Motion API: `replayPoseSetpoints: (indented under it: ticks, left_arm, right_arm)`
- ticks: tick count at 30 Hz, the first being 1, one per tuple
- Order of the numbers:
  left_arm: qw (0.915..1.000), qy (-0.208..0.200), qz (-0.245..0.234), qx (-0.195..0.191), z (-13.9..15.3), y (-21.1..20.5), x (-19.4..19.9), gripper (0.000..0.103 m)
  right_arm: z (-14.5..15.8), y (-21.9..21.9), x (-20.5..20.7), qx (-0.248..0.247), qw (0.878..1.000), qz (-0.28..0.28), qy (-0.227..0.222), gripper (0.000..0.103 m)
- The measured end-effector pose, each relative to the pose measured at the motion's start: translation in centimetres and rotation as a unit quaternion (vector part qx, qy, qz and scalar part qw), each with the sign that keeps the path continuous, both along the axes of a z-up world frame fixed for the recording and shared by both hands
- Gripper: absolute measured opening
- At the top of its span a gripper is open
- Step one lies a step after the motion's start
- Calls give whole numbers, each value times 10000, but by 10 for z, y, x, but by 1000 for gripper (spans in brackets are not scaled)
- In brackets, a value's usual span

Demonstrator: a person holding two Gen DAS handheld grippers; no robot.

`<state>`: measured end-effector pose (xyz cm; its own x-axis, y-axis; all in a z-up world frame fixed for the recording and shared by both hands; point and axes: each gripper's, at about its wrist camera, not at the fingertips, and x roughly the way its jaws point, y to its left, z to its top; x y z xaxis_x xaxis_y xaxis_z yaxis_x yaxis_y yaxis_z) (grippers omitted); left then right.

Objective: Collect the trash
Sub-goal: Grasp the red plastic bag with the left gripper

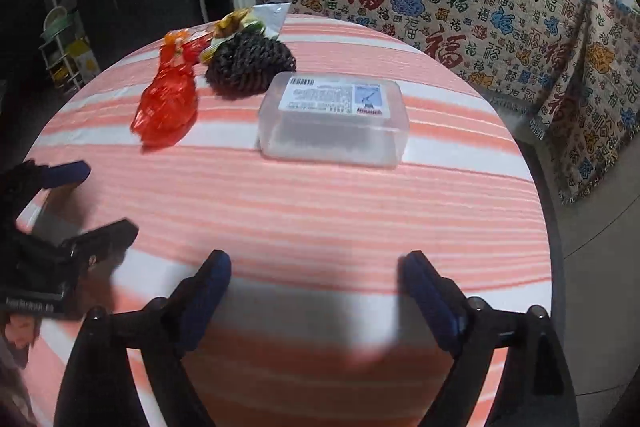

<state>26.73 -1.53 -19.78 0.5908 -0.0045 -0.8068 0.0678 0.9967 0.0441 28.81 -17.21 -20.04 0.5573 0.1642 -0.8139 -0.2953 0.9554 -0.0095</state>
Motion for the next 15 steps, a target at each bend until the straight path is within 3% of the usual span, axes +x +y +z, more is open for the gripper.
replayPoseSetpoints:
  ticks: [2, 7, 11, 13, 15]
  left_arm:
    - [10000, 3, 29, -64, 2, 0, 5, 102]
    - [9976, -163, 24, -675, 18, 0, 35, 102]
    - [9977, -88, 246, -629, 13, 2, 72, 102]
    - [9975, -95, 362, -597, 10, 6, 81, 95]
    - [9976, -176, 300, -601, 11, 9, 79, 63]
  right_arm:
    - [-2, 2, 3, 23, 9999, -67, -99, 96]
    - [-2, 4, 6, 20, 9999, -72, -99, 97]
    - [-2, 5, 6, 33, 9999, -74, -99, 97]
    - [-1, 3, 8, 61, 9999, -70, -90, 97]
    - [-1, 1, 7, 121, 9999, -47, -87, 97]
